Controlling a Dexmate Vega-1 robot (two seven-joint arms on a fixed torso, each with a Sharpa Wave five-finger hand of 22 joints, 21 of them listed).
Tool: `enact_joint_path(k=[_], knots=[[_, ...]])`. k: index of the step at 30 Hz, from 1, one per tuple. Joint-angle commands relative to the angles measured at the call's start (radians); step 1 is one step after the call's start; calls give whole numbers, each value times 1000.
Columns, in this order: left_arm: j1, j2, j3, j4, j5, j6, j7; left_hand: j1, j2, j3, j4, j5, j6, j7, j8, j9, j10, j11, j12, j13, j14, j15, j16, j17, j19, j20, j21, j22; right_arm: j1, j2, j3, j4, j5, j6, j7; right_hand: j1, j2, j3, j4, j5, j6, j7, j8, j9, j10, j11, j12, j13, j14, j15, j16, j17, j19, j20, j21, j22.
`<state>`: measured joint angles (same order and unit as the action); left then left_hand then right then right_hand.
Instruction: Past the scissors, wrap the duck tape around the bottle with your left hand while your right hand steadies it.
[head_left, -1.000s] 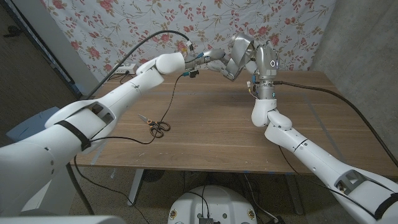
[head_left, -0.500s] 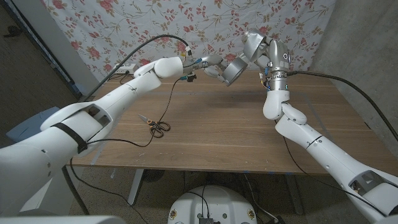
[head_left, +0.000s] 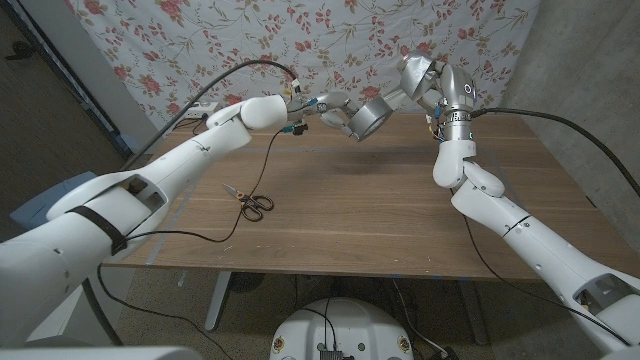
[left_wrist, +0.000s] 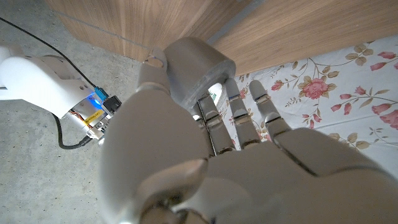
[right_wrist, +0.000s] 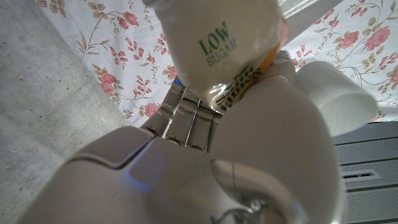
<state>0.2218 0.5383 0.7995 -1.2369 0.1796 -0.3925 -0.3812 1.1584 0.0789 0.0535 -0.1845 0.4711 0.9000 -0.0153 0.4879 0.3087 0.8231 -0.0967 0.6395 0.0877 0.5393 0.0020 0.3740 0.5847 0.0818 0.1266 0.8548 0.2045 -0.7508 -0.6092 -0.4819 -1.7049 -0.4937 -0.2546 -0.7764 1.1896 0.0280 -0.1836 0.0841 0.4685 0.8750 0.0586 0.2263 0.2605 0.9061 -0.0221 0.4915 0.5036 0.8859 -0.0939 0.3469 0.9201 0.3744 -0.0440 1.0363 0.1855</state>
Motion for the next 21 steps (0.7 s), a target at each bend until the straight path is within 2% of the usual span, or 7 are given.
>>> enact_joint_path(k=[1,6,13,21], knots=[[28,43,-15,-73,8,53,-12,70,71,219,225,11,58,-39,128,128,116,-103,94,667,59,-232,-7,5,-4,-4,8,2,48,-3,-56,48,-81,-143,7,142,141,-4,4,6,231,-231,5,4,99,-108,0,6,29,-134,-6,-1,0,-145,0,0],[37,56,-18,-101,10,53,-23,71,69,219,228,13,56,-39,130,127,118,-104,92,666,61,-232,-11,9,-6,-4,9,1,81,40,-93,145,-150,-220,-101,144,143,-7,7,8,231,-233,5,5,107,-110,0,5,32,-134,-10,-4,-1,-142,0,0],[52,77,-30,-145,13,68,-33,73,68,218,230,15,60,-40,134,122,123,-103,89,664,63,-233,-16,15,-7,-4,12,1,119,69,-124,257,-161,-282,-163,145,141,-12,10,9,235,-238,5,4,109,-108,-1,7,34,-134,-13,-7,1,-142,0,0],[58,78,-39,-151,-3,62,-42,76,69,218,231,16,55,-38,137,123,121,-103,89,670,66,-233,-19,22,-7,-3,15,1,182,121,-193,451,-201,-345,-322,148,141,-16,14,12,235,-240,4,4,110,-110,-3,8,36,-135,-19,-11,1,-145,-1,0]])
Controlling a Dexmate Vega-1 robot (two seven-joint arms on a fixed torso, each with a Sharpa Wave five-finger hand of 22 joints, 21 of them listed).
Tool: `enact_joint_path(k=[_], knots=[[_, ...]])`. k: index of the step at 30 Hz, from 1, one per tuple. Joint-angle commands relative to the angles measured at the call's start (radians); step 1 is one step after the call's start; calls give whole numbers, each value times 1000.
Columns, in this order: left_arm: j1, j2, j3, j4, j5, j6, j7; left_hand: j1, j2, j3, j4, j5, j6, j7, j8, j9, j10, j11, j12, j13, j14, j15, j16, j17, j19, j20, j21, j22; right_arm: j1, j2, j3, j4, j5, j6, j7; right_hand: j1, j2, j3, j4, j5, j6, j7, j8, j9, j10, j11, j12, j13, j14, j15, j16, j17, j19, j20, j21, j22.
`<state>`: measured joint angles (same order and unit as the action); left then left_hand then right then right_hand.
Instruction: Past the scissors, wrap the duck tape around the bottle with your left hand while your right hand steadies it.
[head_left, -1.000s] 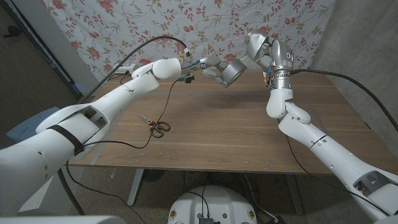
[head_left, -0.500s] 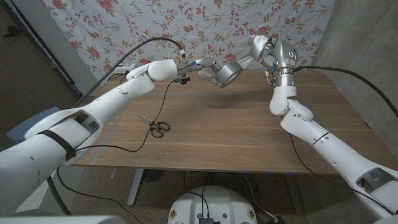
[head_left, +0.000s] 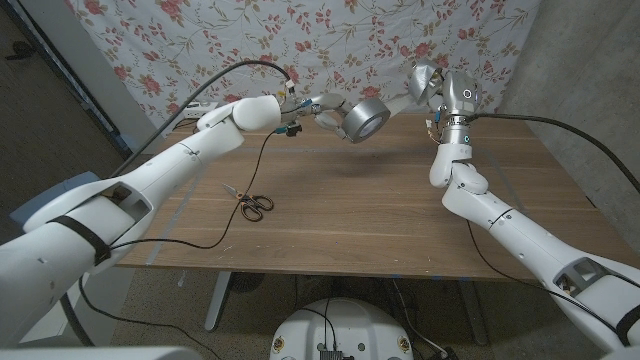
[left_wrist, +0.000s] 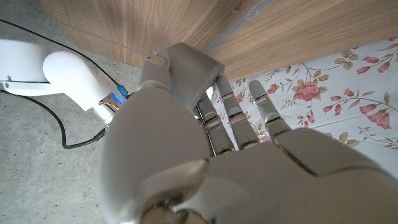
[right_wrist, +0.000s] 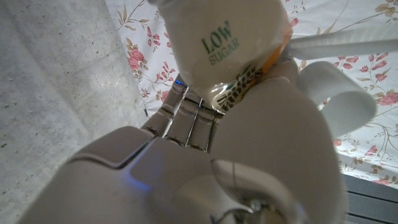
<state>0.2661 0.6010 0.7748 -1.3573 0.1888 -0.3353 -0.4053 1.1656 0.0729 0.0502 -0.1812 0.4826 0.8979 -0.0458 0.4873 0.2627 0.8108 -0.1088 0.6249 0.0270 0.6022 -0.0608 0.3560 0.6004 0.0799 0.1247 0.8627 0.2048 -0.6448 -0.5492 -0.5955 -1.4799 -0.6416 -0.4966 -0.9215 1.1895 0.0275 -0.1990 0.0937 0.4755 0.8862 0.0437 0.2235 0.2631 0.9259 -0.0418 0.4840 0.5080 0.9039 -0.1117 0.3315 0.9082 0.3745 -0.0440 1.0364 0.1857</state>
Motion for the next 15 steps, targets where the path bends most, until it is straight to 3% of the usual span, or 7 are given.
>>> enact_joint_path(k=[1,5,15], knots=[[15,15,-16,-29,-15,2,-16,69,75,221,228,4,57,-6,138,168,133,-91,103,731,4,-171,0,8,-6,-1,7,1,82,64,-88,244,-54,-103,-195,148,142,-2,5,5,225,-225,7,2,91,-91,4,4,19,-117,-4,0,1,-145,-1,0],[13,13,-17,-24,-18,-7,-19,70,76,219,228,3,53,-6,139,168,132,-87,99,730,5,-170,1,15,-8,1,8,1,54,131,-3,307,-183,-66,-195,151,142,-4,7,7,228,-224,8,1,93,-92,2,3,19,-117,-8,-3,2,-146,-1,0],[19,-6,-33,7,-43,-44,12,71,78,218,231,1,49,-7,142,168,137,-88,95,728,8,-170,0,24,-8,3,12,1,13,167,78,305,-305,-16,-195,156,143,-9,10,10,226,-226,6,1,95,-95,-3,-1,21,-117,-15,-7,3,-147,-1,0]])
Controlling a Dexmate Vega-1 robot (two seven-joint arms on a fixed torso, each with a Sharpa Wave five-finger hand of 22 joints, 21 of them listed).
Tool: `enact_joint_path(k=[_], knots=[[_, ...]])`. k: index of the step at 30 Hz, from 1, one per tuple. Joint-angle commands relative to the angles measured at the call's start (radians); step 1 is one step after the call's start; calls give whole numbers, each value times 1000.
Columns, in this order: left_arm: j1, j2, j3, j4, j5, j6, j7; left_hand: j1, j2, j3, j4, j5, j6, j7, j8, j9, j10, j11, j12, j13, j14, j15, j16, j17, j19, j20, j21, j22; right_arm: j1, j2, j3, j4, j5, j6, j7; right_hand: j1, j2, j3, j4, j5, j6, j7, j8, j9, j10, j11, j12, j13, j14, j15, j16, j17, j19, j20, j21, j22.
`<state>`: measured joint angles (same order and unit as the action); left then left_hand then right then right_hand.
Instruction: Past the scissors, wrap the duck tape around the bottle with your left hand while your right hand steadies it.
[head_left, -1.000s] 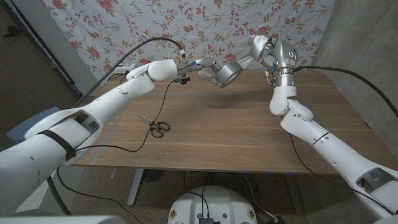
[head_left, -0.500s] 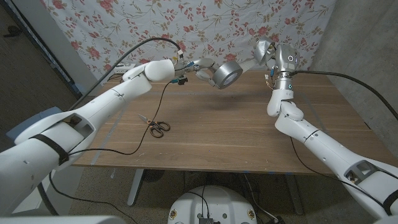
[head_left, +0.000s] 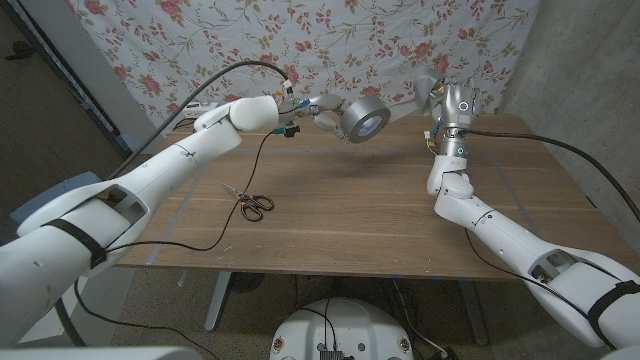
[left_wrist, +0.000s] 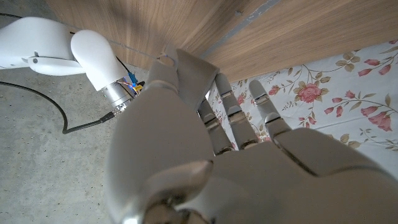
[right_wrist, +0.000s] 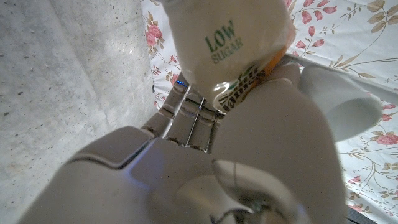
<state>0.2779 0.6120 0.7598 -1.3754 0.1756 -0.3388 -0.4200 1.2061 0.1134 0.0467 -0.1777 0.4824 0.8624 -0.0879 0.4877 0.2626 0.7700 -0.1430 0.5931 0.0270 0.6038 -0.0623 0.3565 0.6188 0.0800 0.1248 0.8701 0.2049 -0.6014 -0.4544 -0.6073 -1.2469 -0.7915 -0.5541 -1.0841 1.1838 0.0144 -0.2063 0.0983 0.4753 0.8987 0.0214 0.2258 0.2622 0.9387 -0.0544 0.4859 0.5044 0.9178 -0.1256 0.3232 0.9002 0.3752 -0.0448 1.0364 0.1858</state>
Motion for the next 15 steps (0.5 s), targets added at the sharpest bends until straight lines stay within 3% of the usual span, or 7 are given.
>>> enact_joint_path(k=[1,13,15], knots=[[11,-22,-23,33,-40,-48,35,30,37,220,228,1,83,35,141,168,177,-54,127,730,8,-168,0,8,-8,3,5,1,-37,80,106,69,-170,51,-33,162,157,-2,6,10,214,-204,3,2,82,-82,-6,2,8,-104,-7,0,3,-147,-1,0],[84,-83,-99,98,-116,-119,235,34,48,215,229,-15,62,55,127,148,172,-42,117,728,11,-165,9,39,-3,16,16,2,-97,116,176,18,-335,121,-33,169,160,-7,12,13,208,-202,-1,1,90,-80,-10,0,12,-103,-15,-6,5,-147,0,1],[81,-94,-104,119,-157,-141,220,32,48,216,231,-17,63,55,126,144,172,-43,116,727,17,-166,8,38,-1,17,18,2,-102,110,171,3,-345,131,-33,170,161,-7,13,13,208,-201,-1,1,90,-78,-10,0,13,-103,-15,-7,5,-147,0,1]])
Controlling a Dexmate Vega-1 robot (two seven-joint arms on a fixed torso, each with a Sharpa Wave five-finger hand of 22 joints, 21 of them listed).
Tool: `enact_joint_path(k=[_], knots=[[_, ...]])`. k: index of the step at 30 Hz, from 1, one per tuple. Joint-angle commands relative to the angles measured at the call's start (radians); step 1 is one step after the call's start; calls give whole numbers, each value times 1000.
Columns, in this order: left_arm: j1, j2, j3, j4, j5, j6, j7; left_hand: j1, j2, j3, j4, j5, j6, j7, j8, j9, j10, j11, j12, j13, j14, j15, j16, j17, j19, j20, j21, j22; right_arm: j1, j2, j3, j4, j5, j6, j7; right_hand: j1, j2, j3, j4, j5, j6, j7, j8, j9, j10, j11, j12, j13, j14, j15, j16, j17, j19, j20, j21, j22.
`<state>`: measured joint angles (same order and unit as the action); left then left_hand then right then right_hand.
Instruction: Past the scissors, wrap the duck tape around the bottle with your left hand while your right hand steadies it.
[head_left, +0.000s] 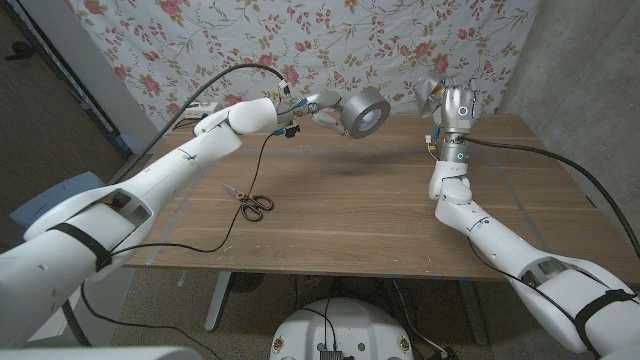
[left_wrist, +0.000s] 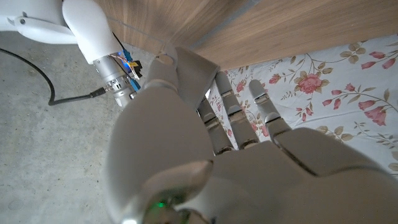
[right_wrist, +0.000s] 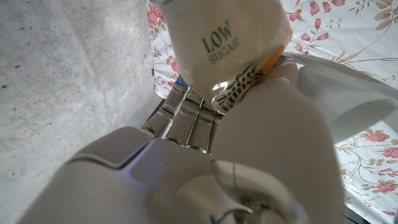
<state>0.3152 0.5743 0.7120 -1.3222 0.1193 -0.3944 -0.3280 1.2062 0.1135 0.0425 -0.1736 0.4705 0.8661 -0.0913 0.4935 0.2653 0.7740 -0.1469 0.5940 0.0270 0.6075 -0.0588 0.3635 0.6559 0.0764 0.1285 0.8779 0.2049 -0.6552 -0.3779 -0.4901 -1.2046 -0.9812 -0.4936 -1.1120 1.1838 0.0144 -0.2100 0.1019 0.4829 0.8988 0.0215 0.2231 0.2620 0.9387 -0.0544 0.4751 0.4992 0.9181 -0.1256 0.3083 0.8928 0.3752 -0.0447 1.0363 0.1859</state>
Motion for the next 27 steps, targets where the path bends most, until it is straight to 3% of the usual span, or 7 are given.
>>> enact_joint_path(k=[1,8,16,27], knots=[[48,-63,-61,75,-120,-98,129,32,47,220,228,-6,60,56,119,139,169,-39,114,725,14,-169,0,1,3,14,11,2,-49,31,50,-44,-164,70,-5,170,161,-3,10,5,208,-202,1,1,90,-78,1,5,13,-103,-1,1,5,-147,0,1],[38,-65,-60,78,-161,-98,88,31,45,222,230,-12,57,59,115,131,169,-40,107,719,22,-167,-7,-1,5,16,15,2,-68,8,28,-96,-202,103,-5,172,164,-4,13,6,208,-202,1,1,89,-77,-2,5,17,-104,-3,-1,5,-147,0,1],[28,-74,-59,94,-206,-89,49,35,46,224,227,-22,60,64,112,121,172,-34,101,709,21,-167,-10,6,3,16,19,3,-71,-40,-42,-154,-249,138,-5,175,169,-3,17,5,204,-201,-1,1,92,-73,-4,4,22,-104,-4,-3,5,-143,1,2],[33,-60,-59,65,-218,-65,27,38,39,222,221,-41,75,65,107,103,192,-28,90,681,28,-166,-15,11,1,15,26,3,-30,-79,-113,-155,-240,116,-5,178,170,-2,22,3,205,-201,-2,0,99,-67,-3,7,31,-103,-5,-4,5,-141,3,3]])
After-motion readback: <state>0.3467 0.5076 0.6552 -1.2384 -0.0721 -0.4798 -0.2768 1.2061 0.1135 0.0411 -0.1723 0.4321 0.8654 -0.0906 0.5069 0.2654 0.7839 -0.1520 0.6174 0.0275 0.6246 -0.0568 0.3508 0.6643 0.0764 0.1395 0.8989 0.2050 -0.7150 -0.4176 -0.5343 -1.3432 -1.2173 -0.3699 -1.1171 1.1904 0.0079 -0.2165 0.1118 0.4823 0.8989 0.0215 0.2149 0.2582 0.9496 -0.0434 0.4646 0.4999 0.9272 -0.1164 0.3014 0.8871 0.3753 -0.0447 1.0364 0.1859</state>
